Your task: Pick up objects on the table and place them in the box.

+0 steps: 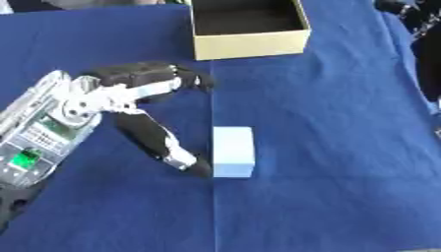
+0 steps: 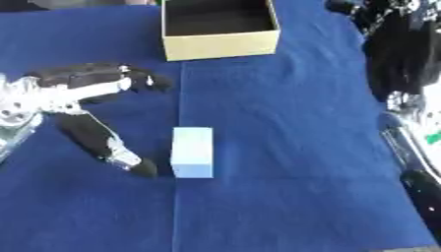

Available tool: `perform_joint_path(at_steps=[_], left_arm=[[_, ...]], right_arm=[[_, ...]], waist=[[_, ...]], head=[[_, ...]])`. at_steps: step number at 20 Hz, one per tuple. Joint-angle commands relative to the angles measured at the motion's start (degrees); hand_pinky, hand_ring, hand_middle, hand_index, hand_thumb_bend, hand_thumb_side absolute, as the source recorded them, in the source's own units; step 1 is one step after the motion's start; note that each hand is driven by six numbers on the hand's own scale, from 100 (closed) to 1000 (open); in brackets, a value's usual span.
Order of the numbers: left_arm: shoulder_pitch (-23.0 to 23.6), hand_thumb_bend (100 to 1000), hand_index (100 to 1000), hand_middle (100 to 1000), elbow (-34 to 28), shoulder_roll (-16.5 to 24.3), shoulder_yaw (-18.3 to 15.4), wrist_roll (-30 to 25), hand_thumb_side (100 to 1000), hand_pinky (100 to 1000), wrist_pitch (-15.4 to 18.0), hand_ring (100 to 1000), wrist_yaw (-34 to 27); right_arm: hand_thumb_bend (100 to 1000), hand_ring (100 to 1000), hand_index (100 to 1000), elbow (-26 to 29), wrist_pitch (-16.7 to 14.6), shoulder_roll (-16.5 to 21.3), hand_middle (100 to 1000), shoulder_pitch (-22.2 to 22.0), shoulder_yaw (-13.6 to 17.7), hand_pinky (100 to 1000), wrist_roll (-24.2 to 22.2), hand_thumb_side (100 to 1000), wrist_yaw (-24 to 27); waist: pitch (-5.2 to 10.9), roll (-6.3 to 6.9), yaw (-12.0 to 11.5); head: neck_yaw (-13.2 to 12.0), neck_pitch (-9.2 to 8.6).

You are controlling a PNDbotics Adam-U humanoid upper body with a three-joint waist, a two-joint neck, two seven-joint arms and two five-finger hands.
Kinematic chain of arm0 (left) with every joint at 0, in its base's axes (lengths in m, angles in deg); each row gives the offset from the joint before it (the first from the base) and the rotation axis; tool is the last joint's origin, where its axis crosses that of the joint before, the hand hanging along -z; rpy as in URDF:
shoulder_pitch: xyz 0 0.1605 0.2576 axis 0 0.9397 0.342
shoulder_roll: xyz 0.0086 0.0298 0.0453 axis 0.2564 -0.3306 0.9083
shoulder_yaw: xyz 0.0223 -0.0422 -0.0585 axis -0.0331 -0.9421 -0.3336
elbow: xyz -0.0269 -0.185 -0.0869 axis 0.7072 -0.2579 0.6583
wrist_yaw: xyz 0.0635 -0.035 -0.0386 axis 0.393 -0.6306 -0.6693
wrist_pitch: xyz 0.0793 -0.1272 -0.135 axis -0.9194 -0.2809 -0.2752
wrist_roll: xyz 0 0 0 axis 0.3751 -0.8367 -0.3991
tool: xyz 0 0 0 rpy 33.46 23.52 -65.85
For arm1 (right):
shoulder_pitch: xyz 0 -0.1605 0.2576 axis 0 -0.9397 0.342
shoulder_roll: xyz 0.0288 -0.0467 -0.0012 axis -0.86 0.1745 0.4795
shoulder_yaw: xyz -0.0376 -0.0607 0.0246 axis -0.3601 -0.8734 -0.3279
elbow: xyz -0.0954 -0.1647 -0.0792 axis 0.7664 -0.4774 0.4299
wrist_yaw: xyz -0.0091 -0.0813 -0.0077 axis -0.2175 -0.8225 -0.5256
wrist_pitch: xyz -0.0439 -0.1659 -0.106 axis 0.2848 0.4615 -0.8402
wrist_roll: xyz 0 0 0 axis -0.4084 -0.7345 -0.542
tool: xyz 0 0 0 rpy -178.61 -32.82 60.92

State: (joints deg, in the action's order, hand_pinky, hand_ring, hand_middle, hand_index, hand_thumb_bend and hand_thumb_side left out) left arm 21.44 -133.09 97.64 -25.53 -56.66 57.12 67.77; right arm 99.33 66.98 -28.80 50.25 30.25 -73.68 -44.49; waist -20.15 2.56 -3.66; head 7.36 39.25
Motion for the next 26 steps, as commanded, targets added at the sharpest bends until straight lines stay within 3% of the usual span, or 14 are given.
perform_joint_path(at_steps=[1,5,14,26], left_arm=[[-1.04,834,964,843,1.61,-1.50,0.17,0.29,615,880,-0.17,915,1.01],[-0.89,840,951,805,3.02,-3.21,0.70,0.50,615,885,-0.17,910,1.30],[-0.59,825,960,809,4.00,-5.64,1.63,1.34,599,892,-0.66,918,2.85],[0.71,806,932,788,9.59,-8.40,2.34,0.14,575,885,2.03,913,6.67]], right_arm=[[100,770,858,0.96,0.19,0.71,677,0.20,0.20,752,-0.09,993,-0.16],[100,770,855,0.96,0.54,0.68,675,-0.31,0.17,753,-0.24,995,-0.27],[100,769,855,0.96,1.01,0.62,674,-0.88,0.04,754,-0.50,997,-0.32],[100,770,855,0.96,1.35,0.21,673,-1.20,-0.07,756,-0.56,999,-0.28]], waist=[[2.43,0.71,-0.11],[2.73,1.11,-0.46],[3.23,1.78,-0.99],[3.24,2.13,-0.83]], head=[[0.33,0.60],[0.71,0.93],[1.28,1.37],[1.30,1.50]])
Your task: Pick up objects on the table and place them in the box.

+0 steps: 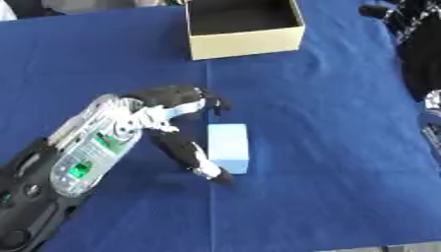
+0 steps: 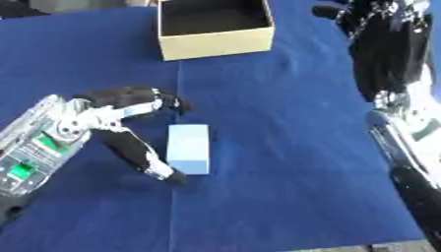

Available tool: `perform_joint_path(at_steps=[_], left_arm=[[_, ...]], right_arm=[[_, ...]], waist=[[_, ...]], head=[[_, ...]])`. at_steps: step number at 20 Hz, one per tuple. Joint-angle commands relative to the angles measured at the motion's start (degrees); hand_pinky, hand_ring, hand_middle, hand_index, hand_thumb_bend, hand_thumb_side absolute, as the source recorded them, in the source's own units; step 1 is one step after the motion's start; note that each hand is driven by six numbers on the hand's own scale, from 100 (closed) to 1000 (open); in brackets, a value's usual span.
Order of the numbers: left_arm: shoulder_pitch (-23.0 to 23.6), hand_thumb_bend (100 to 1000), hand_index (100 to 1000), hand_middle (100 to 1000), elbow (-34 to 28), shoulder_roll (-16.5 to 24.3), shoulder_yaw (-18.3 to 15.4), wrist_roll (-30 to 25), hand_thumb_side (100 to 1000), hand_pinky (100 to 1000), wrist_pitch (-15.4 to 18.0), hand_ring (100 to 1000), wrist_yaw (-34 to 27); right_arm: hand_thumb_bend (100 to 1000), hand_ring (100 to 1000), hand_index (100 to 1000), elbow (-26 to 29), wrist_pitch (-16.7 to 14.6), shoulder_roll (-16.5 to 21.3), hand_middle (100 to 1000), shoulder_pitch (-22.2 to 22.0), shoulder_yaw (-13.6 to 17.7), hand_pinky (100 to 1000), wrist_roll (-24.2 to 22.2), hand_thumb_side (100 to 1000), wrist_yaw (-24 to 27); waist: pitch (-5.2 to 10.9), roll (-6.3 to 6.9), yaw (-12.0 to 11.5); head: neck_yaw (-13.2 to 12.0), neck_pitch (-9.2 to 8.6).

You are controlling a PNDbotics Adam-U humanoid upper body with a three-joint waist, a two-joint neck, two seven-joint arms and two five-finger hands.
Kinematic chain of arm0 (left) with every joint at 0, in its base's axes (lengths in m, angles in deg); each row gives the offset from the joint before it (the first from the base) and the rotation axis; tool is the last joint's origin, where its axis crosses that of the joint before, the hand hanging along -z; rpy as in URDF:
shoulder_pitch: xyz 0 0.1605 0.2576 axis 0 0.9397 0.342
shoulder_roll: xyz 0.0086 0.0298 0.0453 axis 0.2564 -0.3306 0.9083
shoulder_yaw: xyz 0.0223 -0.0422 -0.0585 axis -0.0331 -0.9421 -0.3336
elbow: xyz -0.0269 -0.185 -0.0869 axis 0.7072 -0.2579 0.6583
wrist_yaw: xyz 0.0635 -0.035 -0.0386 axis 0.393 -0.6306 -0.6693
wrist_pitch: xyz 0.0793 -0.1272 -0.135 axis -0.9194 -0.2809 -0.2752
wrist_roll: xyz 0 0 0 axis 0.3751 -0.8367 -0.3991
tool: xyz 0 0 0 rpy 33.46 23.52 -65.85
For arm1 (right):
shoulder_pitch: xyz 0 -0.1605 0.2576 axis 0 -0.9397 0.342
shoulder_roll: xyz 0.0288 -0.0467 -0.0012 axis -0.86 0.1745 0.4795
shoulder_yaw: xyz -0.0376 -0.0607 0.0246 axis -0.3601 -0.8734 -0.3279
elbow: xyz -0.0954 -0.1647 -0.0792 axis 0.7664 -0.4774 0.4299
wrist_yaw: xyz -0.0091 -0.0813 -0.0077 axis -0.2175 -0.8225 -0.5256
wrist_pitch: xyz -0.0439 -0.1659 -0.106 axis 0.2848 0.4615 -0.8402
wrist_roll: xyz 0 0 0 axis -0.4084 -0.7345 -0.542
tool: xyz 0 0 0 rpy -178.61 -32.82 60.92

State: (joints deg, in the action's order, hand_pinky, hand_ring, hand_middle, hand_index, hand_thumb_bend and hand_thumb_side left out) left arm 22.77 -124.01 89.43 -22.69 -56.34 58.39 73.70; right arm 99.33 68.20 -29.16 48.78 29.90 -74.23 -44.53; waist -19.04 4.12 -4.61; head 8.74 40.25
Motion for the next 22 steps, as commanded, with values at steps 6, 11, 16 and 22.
perform_joint_path(at_steps=[6,11,16,22], left_arm=[[-0.64,752,892,747,2.32,-1.31,-0.92,0.09,593,870,2.01,900,1.68],[-0.86,491,840,701,2.05,-1.51,-1.34,2.27,639,852,2.69,881,2.71],[-0.91,255,811,692,1.37,-1.58,-1.56,5.72,611,839,2.36,871,3.55],[-1.17,152,808,698,-0.03,-1.06,-1.28,7.07,507,836,3.14,868,4.35]], right_arm=[[100,770,856,0.96,0.24,0.24,673,0.26,0.21,758,-0.03,1000,-0.30],[100,770,856,0.96,0.45,-0.02,671,0.09,0.15,759,-0.01,1000,-0.47],[100,771,857,0.96,0.71,-0.33,670,-0.05,0.07,760,-0.03,1000,-0.68],[100,771,856,0.96,0.84,-0.53,666,-0.23,0.08,761,-0.10,1000,-0.70]], waist=[[1.98,0.42,0.36],[1.86,0.38,0.39],[1.74,0.32,0.40],[1.79,0.28,0.29]], head=[[-0.32,0.32],[-0.33,0.19],[-0.33,0.04],[-0.26,0.01]])
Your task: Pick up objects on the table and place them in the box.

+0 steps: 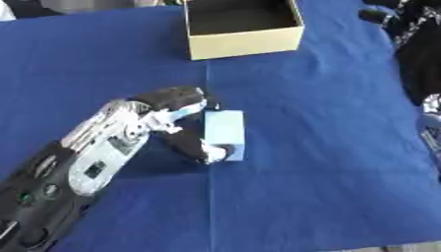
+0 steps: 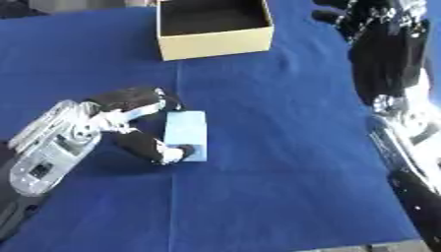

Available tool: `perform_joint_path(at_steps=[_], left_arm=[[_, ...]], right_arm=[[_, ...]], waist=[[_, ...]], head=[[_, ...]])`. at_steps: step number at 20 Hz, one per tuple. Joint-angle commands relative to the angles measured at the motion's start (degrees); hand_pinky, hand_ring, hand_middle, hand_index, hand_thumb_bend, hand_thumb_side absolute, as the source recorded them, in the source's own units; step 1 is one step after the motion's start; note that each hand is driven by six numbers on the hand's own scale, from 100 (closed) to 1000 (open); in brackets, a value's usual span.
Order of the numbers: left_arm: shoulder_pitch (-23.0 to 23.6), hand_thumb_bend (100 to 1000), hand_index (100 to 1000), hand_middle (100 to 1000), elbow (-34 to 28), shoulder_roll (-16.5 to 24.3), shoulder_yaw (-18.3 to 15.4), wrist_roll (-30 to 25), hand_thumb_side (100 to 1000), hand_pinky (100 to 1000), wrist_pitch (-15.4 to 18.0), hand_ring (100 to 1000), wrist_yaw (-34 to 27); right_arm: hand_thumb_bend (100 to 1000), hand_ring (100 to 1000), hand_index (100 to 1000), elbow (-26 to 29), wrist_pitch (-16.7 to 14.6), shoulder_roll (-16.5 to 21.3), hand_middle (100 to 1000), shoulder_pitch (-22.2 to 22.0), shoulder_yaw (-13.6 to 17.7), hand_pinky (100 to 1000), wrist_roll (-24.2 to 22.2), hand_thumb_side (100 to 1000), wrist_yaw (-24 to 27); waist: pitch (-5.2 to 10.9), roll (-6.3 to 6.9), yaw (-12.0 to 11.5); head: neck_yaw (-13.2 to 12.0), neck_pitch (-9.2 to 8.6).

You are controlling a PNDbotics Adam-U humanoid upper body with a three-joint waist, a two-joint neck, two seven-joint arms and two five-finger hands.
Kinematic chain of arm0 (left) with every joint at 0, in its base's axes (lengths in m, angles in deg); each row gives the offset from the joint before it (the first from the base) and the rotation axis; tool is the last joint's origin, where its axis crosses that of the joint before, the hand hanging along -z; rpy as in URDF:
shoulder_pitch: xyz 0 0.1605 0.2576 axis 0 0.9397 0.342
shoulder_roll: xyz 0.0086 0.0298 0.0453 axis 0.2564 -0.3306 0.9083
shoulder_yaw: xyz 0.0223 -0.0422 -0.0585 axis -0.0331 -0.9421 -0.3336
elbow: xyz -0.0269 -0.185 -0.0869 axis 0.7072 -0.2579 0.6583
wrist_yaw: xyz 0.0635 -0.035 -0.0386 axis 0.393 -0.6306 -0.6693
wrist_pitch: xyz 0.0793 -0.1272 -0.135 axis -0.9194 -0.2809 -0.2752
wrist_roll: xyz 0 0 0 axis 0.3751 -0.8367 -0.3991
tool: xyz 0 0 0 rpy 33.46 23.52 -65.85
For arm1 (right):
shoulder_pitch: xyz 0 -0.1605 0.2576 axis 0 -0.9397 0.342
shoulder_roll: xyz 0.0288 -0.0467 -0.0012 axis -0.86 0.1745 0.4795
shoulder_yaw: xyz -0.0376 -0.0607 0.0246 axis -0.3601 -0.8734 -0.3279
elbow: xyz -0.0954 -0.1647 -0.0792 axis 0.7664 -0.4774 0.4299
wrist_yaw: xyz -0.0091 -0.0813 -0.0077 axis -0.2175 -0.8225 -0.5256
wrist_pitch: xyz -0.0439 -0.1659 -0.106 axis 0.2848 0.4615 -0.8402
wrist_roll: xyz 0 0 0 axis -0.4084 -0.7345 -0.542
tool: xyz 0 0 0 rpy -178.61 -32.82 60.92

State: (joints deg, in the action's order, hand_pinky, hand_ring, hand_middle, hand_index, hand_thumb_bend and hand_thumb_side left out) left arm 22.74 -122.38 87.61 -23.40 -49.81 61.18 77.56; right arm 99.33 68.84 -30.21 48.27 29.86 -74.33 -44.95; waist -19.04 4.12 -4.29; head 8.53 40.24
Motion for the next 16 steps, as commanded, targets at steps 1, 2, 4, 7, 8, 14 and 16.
perform_joint_path(at_steps=[1,2,4,7,8,14,16], left_arm=[[-1.21,146,807,698,-2.01,0.97,-0.63,0.60,501,835,0.48,867,0.57],[-1.27,135,805,698,-2.40,1.18,-0.75,0.71,494,834,0.58,867,0.64],[-1.48,101,799,696,-3.54,1.76,-1.09,1.04,473,833,0.87,866,0.78],[-2.08,100,785,686,-6.14,3.32,-2.39,2.01,476,828,1.41,860,1.32],[-2.35,100,784,683,-7.04,3.99,-2.94,2.43,479,826,1.50,858,1.30],[-3.94,100,746,601,-11.86,7.77,-7.25,5.14,509,795,0.65,807,0.90],[-4.29,100,720,561,-12.88,8.60,-8.97,6.06,518,775,-0.09,777,-0.12]], right_arm=[[100,771,856,0.96,0.25,0.51,665,0.23,0.14,762,-0.04,1000,-0.32],[100,771,856,0.96,0.26,0.53,665,0.20,0.17,762,-0.04,1000,-0.37],[100,771,856,0.96,0.25,0.58,666,0.21,0.22,762,-0.05,1000,-0.42],[100,772,856,0.96,0.20,0.65,665,0.15,0.32,763,0.00,1000,-0.51],[100,772,856,0.96,0.14,0.68,665,0.18,0.37,763,0.03,1000,-0.53],[100,772,856,0.96,-0.73,1.50,667,1.10,0.57,762,-0.13,1000,-0.32],[100,772,856,0.96,-1.15,1.90,668,1.72,0.58,760,-0.34,999,-0.13]], waist=[[1.80,0.28,-0.06],[1.80,0.27,-0.09],[1.77,0.23,-0.14],[1.68,0.18,-0.23],[1.65,0.17,-0.24],[1.15,-0.05,0.06],[0.88,-0.14,0.43]], head=[[-0.01,-0.01],[0.05,-0.03],[0.15,-0.05],[0.27,-0.15],[0.29,-0.23],[0.20,-0.88],[-0.03,-1.20]])
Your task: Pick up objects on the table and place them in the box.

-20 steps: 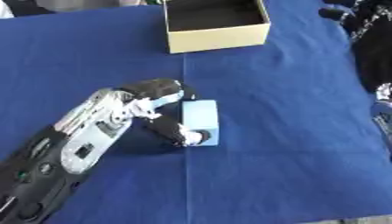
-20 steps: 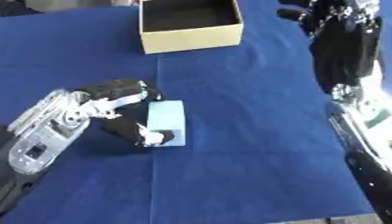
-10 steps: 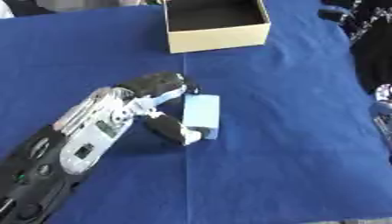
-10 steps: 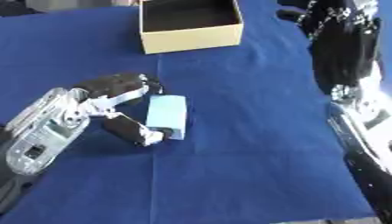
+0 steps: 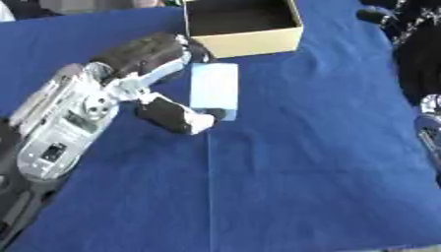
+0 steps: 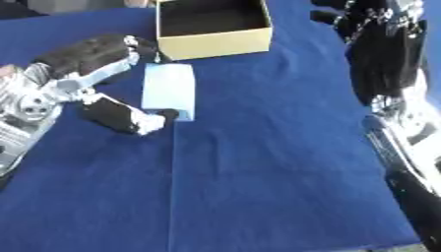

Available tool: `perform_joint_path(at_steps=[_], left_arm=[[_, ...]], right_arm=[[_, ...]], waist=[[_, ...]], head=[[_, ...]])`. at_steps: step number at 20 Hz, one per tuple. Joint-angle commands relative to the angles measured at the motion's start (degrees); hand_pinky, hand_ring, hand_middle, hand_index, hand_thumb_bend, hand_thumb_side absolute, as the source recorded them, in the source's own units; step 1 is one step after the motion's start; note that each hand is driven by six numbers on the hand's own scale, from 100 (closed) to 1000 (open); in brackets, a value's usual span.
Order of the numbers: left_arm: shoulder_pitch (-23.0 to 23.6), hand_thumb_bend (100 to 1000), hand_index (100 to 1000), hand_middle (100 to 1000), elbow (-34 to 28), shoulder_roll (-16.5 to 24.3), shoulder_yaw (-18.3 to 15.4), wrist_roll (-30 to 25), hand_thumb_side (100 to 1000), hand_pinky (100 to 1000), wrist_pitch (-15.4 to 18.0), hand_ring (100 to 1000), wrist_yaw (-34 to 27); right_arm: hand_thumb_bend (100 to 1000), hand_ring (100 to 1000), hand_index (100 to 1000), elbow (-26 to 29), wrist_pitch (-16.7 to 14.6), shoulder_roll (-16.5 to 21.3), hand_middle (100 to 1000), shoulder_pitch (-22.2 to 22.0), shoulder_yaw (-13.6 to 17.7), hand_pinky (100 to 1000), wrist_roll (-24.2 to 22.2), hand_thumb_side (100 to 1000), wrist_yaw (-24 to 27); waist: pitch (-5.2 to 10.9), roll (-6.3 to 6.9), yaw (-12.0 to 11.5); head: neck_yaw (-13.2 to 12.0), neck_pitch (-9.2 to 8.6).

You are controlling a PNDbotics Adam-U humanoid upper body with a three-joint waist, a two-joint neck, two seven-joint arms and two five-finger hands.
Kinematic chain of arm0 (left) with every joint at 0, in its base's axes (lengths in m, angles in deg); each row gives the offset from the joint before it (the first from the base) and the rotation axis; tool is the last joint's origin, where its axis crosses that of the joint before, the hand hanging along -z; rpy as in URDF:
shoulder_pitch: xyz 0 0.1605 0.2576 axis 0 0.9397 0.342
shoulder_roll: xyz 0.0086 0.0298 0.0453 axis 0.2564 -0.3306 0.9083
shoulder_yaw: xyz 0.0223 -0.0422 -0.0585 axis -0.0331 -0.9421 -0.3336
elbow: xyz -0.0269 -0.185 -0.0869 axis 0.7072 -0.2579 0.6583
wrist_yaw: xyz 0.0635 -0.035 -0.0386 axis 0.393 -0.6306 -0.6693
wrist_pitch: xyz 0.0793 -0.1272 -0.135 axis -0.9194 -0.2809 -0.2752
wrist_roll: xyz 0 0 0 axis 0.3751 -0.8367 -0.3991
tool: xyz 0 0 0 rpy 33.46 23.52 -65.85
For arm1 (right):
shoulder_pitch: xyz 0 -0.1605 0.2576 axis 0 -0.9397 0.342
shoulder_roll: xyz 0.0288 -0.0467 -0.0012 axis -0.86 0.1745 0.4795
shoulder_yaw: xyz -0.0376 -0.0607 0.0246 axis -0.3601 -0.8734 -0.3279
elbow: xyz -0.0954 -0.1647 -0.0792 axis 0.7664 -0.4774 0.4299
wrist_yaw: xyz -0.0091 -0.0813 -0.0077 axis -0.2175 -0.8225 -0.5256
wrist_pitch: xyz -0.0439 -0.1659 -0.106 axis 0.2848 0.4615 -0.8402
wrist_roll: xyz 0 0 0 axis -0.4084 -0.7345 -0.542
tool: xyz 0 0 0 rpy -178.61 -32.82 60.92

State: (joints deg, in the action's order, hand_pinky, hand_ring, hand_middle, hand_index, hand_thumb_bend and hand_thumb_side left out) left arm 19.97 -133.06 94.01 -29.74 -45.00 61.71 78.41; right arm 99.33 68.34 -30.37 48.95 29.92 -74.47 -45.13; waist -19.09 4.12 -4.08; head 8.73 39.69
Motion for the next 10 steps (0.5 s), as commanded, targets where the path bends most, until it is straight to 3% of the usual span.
perform_joint_path(at_steps=[1,10], left_arm=[[-1.66,100,710,546,-2.69,2.64,-3.56,1.78,525,766,-1.04,763,-1.67],[-1.86,100,690,514,-1.88,5.59,-12.73,10.84,516,744,-2.82,724,-4.88]], right_arm=[[100,773,856,0.96,-0.91,2.30,670,1.42,0.52,760,-0.33,997,0.17],[100,779,856,0.96,-3.11,4.21,674,4.03,0.72,759,-1.20,989,1.20]], waist=[[0.77,-0.19,0.48],[-0.79,0.00,3.24]], head=[[-0.41,-0.81],[-4.69,-3.02]])
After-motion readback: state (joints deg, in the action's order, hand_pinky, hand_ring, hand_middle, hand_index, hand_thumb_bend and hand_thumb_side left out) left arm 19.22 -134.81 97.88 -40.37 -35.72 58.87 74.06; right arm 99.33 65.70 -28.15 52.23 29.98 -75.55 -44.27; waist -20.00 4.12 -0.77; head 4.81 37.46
